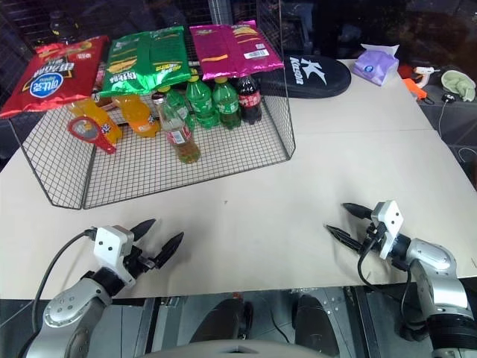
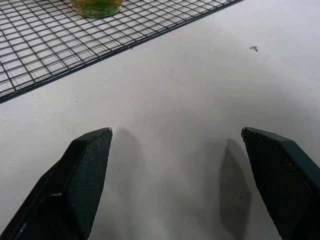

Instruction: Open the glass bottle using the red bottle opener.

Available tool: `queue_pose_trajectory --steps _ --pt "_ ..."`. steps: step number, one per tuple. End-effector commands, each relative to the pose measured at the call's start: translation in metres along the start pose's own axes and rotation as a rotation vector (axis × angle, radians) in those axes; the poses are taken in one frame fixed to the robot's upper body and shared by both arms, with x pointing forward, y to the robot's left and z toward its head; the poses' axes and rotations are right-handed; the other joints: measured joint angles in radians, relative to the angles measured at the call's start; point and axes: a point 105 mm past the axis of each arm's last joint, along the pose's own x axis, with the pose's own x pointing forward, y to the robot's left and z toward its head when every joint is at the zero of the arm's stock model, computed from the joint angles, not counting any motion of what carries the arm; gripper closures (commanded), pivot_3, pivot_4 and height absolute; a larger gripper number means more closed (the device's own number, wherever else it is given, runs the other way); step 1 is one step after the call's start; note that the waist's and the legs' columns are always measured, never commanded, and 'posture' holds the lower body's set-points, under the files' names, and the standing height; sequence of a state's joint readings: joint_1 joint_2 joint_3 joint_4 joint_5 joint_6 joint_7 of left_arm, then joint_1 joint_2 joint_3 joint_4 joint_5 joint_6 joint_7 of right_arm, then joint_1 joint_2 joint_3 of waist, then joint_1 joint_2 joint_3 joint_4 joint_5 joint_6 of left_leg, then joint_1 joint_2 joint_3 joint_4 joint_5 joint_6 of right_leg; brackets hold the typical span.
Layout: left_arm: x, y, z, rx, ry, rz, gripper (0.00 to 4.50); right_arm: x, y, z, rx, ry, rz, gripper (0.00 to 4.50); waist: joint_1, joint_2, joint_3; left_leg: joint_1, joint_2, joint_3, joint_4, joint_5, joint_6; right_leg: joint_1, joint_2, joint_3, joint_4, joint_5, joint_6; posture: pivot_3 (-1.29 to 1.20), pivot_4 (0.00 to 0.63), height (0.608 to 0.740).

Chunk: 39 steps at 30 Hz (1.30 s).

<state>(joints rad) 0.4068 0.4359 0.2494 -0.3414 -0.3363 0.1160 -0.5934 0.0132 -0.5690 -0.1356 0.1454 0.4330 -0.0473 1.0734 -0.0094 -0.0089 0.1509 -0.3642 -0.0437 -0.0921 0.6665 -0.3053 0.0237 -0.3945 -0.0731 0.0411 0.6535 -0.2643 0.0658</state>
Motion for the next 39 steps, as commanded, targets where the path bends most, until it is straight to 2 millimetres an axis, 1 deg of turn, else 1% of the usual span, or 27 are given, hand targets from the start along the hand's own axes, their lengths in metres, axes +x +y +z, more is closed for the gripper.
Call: queue_pose_trajectory --steps 1,7,19,23,24,27,30,32,33,35,37,39 --pt "-0.002 0.002 0.012 0.041 -0.043 -0.005 0.20 -0.002 -0.004 0.009 -0.026 -0.036 -0.008 0.42 0.000 0.000 0.000 0.000 0.000 0.000 0.000 0.000 0.000 0.000 0.000 0.000 0.000 0.000 0.000 0.00 0.150 0.740" --pt "0.001 0.004 0.012 0.040 -0.063 -0.016 0.20 0.004 -0.002 0.009 -0.030 -0.048 0.006 0.42 0.000 0.000 0.000 0.000 0.000 0.000 0.000 0.000 0.000 0.000 0.000 0.000 0.000 0.000 0.000 0.00 0.150 0.740" --pt "0.000 0.004 0.010 0.040 -0.064 -0.021 0.20 0.004 -0.002 0.009 -0.037 -0.051 0.010 0.42 -0.001 0.001 0.000 0.000 0.000 0.000 0.000 0.000 0.000 0.000 0.000 0.000 -0.001 0.000 0.000 0.00 0.150 0.740" --pt "0.000 0.004 0.011 0.042 -0.070 -0.019 0.20 0.004 -0.002 0.008 -0.039 -0.049 0.012 0.42 -0.001 0.001 0.000 0.000 0.000 0.000 0.000 0.000 0.000 0.000 0.000 0.000 -0.001 0.000 0.000 0.00 0.150 0.740" --pt "0.000 0.006 0.014 0.044 -0.085 -0.009 0.20 0.005 -0.001 0.011 -0.042 -0.059 0.020 0.42 -0.001 0.001 0.000 0.000 0.000 0.000 0.000 0.000 0.000 0.000 0.000 0.000 -0.001 0.000 0.000 0.00 0.150 0.740" --pt "0.000 0.018 0.029 0.046 -0.155 0.049 0.20 0.011 0.008 0.023 -0.061 -0.109 0.074 0.42 0.000 0.001 0.001 0.000 0.000 0.000 0.000 0.000 0.000 0.000 0.000 0.000 -0.001 0.000 0.000 0.00 0.150 0.740" --pt "0.001 0.044 0.057 0.051 -0.260 0.174 0.20 0.023 0.025 0.049 -0.077 -0.213 0.170 0.42 0.000 0.002 0.002 0.000 0.000 0.000 0.000 0.000 0.000 0.000 0.000 0.000 -0.001 0.000 0.000 0.00 0.150 0.740" --pt "0.001 0.058 0.068 0.053 -0.297 0.242 0.20 0.029 0.033 0.063 -0.074 -0.263 0.210 0.42 -0.001 0.002 0.002 0.000 0.001 -0.001 0.000 0.000 0.000 0.000 0.001 0.000 0.000 0.000 0.000 0.00 0.150 0.740" --pt "0.001 0.062 0.071 0.053 -0.307 0.261 0.20 0.030 0.035 0.067 -0.073 -0.275 0.221 0.42 -0.001 0.002 0.002 0.000 0.000 -0.001 0.000 0.000 0.000 0.000 0.001 -0.001 0.000 0.000 0.000 0.00 0.150 0.740" --pt "0.000 0.082 0.085 0.046 -0.359 0.348 0.20 0.040 0.046 0.084 -0.071 -0.331 0.265 0.42 -0.001 0.002 0.002 0.000 0.000 0.000 0.000 0.000 0.000 -0.001 0.001 -0.001 0.000 0.000 0.000 0.00 0.150 0.740" --pt "0.000 0.097 0.094 0.039 -0.389 0.411 0.20 0.047 0.056 0.098 -0.073 -0.373 0.305 0.42 -0.001 0.002 0.002 -0.001 -0.001 -0.001 0.000 0.001 -0.001 -0.002 0.001 -0.002 0.000 0.000 0.000 0.00 0.150 0.740" --pt "0.002 0.104 0.096 0.041 -0.392 0.429 0.20 0.051 0.061 0.104 -0.065 -0.393 0.320 0.42 -0.001 0.002 0.002 -0.002 0.000 -0.001 0.000 0.003 -0.005 -0.002 0.001 -0.002 0.000 0.000 0.000 0.00 0.150 0.740"
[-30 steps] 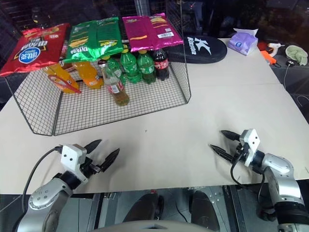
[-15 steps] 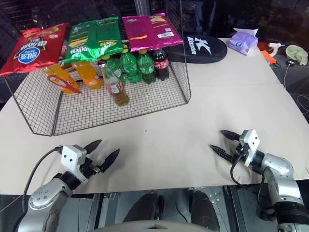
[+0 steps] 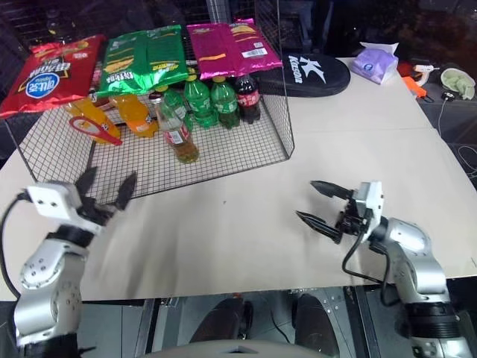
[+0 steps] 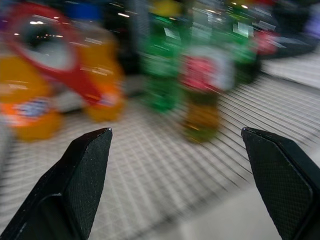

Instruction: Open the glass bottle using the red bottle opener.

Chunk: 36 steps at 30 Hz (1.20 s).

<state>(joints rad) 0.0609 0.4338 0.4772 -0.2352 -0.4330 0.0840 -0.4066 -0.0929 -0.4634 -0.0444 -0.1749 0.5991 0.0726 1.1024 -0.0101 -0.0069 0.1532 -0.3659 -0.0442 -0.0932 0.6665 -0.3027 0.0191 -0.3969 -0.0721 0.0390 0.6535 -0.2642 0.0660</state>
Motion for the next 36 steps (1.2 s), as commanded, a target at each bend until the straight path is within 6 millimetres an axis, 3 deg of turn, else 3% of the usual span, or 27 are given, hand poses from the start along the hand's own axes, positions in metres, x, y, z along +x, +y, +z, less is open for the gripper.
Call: queue_pose_trajectory --steps 1,7,14,19,27,36 --pt "0.004 0.017 0.006 0.024 -0.015 0.055 0.20 0.013 0.008 0.018 -0.011 -0.063 0.041 0.42 0.000 0.000 0.000 0.000 0.000 0.000 0.000 0.000 0.000 0.000 0.000 0.000 0.000 0.000 0.000 0.00 0.150 0.740" --pt "0.029 0.029 0.011 0.012 -0.047 0.086 0.20 0.030 0.015 0.030 -0.011 -0.114 0.071 0.42 0.003 -0.001 0.000 -0.001 -0.001 -0.001 0.000 0.000 0.000 0.000 0.000 -0.001 0.000 0.000 0.000 0.00 0.150 0.740" --pt "0.060 0.032 0.023 0.000 -0.103 0.059 0.20 0.031 0.014 0.030 -0.015 -0.116 0.048 0.42 0.001 -0.001 0.000 -0.001 -0.002 -0.001 0.001 0.000 0.000 -0.001 0.001 -0.002 0.000 0.000 0.000 0.00 0.150 0.740" --pt "0.072 0.037 0.026 -0.004 -0.120 0.063 0.20 0.027 0.012 0.027 -0.024 -0.103 0.023 0.42 -0.004 -0.001 0.000 -0.002 -0.002 -0.001 0.001 0.000 0.000 -0.002 0.001 -0.001 0.001 0.000 0.000 0.00 0.150 0.740" --pt "0.075 0.035 0.024 0.002 -0.120 0.041 0.20 0.023 0.011 0.023 -0.026 -0.093 -0.007 0.42 -0.003 -0.002 0.000 -0.012 -0.002 0.000 0.004 0.001 -0.001 -0.014 0.001 0.000 0.006 0.000 0.000 0.00 0.150 0.740" --pt "0.057 0.038 0.020 -0.006 -0.123 0.072 0.20 0.019 0.011 0.017 -0.020 -0.069 -0.018 0.42 -0.004 -0.002 0.000 -0.014 -0.002 0.001 0.004 0.001 -0.001 -0.016 0.001 0.001 0.007 0.000 0.000 0.00 0.150 0.740"
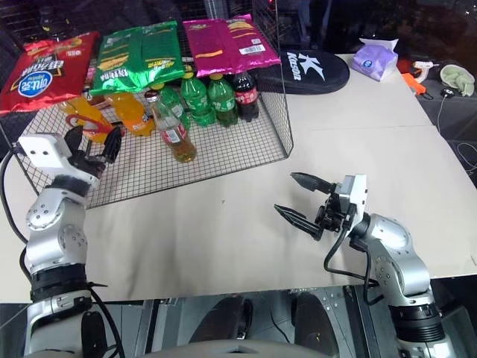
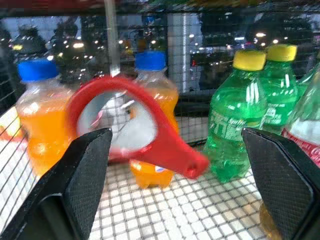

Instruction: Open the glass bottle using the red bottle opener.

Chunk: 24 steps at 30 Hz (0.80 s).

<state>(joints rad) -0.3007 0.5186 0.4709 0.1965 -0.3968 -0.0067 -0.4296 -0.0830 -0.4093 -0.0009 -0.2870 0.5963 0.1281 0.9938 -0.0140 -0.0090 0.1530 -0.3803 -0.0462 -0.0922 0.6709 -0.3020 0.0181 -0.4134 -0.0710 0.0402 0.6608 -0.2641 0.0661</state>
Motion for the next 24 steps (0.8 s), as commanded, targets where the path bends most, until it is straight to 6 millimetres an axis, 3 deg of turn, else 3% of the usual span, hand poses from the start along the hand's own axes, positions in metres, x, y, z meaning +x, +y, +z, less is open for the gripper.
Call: queue_pose_trajectory --steps 1,10,24 --pt "-0.005 0.001 0.016 0.024 -0.056 0.002 0.20 -0.001 0.000 0.009 -0.037 -0.020 0.003 0.42 0.000 0.000 0.000 0.000 0.000 0.000 0.000 0.000 0.000 0.000 0.000 0.000 0.000 0.000 0.000 0.00 0.150 0.740" --pt "-0.011 0.009 0.012 -0.011 -0.052 0.067 0.20 -0.002 0.000 0.008 -0.032 -0.011 0.008 0.42 0.002 -0.001 0.000 0.000 0.000 0.000 0.000 0.000 0.000 0.000 0.000 0.000 0.000 0.000 0.000 0.00 0.150 0.740" --pt "0.023 0.020 0.017 -0.017 -0.068 0.068 0.20 -0.002 0.000 0.007 -0.043 -0.006 -0.009 0.42 0.000 -0.002 -0.001 0.000 -0.001 0.000 0.002 0.000 0.000 0.000 0.001 -0.001 0.001 0.000 0.000 0.00 0.150 0.740"
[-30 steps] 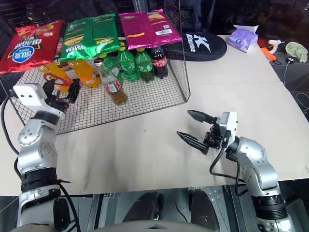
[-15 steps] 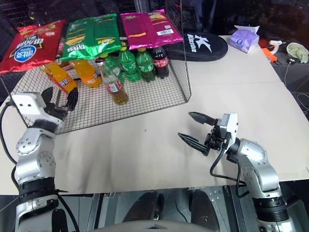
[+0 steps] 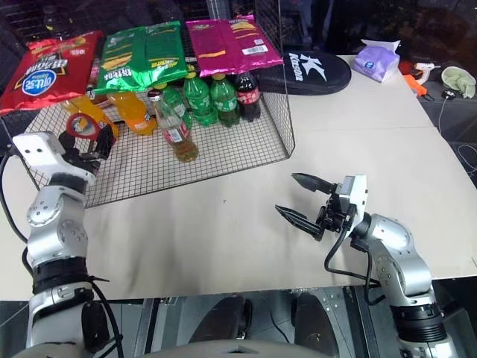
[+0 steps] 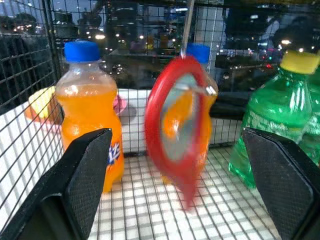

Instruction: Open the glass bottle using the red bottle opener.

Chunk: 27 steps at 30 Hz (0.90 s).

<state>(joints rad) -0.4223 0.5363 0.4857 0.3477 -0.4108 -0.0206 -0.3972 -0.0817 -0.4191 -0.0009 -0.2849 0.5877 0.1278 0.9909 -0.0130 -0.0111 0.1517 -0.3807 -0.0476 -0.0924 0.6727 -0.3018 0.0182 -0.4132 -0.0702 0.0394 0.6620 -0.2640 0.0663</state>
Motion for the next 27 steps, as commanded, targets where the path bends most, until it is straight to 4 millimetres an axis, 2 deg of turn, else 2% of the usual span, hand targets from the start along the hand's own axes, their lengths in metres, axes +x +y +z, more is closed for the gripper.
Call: queue_pose_trajectory --steps 1,2,5,12,13,22,27 --pt "0.006 0.002 0.016 0.042 -0.056 -0.020 0.20 -0.001 0.001 0.009 -0.037 -0.023 -0.007 0.42 -0.001 0.000 0.000 0.000 0.000 0.000 0.000 0.000 0.000 0.000 0.000 0.000 0.000 0.000 0.000 0.00 0.150 0.740" --pt "0.009 0.000 0.017 0.038 -0.062 -0.026 0.20 -0.002 0.001 0.009 -0.037 -0.022 -0.009 0.42 -0.001 0.000 0.000 0.000 0.000 0.000 0.000 0.000 0.000 0.000 0.000 0.000 0.000 0.000 0.000 0.00 0.150 0.740" --pt "0.012 0.000 0.018 0.023 -0.074 -0.034 0.94 -0.002 0.001 0.008 -0.037 -0.022 -0.016 0.34 -0.001 0.000 0.000 0.000 0.000 0.000 0.000 0.000 0.000 0.000 0.000 0.000 0.000 0.000 0.000 0.00 0.150 0.740" --pt "0.012 0.000 0.014 0.019 -0.069 -0.043 4.16 -0.003 0.001 0.007 -0.038 -0.019 -0.027 0.34 -0.001 0.000 0.000 0.000 0.000 0.000 0.000 0.000 0.000 0.000 0.000 0.000 0.001 0.000 0.000 0.00 0.150 0.740" --pt "0.012 0.000 0.014 0.019 -0.067 -0.043 4.48 -0.003 0.001 0.007 -0.038 -0.019 -0.027 0.34 -0.001 0.000 0.000 0.000 0.000 0.000 0.000 0.000 0.000 0.000 0.000 0.000 0.001 0.000 0.000 0.00 0.150 0.740" --pt "0.010 0.001 0.013 0.038 -0.067 -0.036 4.48 -0.004 0.001 0.006 -0.035 -0.017 -0.031 0.34 -0.001 -0.001 0.000 0.000 0.000 0.000 0.001 0.000 0.000 0.000 0.000 0.000 0.001 0.000 0.000 0.00 0.150 0.740" --pt "0.007 -0.005 0.030 0.136 -0.129 -0.051 4.48 -0.004 0.001 0.006 -0.034 -0.014 -0.033 0.34 -0.001 -0.001 0.000 0.000 0.000 0.000 0.001 0.000 0.000 0.000 0.000 0.000 0.001 0.000 0.000 0.00 0.150 0.740"
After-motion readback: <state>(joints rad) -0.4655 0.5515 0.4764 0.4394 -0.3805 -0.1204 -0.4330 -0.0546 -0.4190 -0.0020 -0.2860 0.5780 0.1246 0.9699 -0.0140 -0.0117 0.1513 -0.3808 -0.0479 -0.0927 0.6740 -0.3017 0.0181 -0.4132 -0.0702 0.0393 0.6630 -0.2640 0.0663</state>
